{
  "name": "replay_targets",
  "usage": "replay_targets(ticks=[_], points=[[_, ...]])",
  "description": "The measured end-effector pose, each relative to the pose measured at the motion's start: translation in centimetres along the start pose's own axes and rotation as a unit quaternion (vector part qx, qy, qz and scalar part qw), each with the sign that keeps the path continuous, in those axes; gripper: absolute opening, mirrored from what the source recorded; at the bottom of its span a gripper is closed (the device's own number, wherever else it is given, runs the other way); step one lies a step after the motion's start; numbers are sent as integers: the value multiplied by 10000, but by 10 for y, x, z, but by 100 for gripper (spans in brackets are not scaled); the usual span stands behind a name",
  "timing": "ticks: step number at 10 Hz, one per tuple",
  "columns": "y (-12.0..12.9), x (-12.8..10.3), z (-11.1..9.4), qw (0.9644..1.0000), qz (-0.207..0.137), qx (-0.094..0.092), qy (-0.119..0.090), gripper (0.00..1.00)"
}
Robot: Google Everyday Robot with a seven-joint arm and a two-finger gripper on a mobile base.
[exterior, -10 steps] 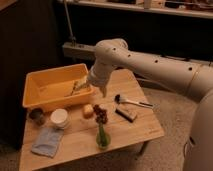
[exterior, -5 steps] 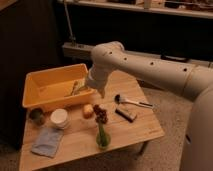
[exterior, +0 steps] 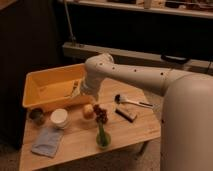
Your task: Place apple in metal cup
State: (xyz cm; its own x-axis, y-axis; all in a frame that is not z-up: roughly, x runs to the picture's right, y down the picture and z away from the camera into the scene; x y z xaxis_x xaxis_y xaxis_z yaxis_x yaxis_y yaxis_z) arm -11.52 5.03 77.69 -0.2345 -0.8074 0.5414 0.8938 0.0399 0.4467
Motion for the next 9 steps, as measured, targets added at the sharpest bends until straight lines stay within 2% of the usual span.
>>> replay_targets(ticks=[2, 6, 9], points=[[0, -3, 16, 9997, -182, -49, -174, 80], [13, -14, 49, 9980, -290, -348, -432, 80], [28, -14, 65, 9973, -204, -492, -500, 80]])
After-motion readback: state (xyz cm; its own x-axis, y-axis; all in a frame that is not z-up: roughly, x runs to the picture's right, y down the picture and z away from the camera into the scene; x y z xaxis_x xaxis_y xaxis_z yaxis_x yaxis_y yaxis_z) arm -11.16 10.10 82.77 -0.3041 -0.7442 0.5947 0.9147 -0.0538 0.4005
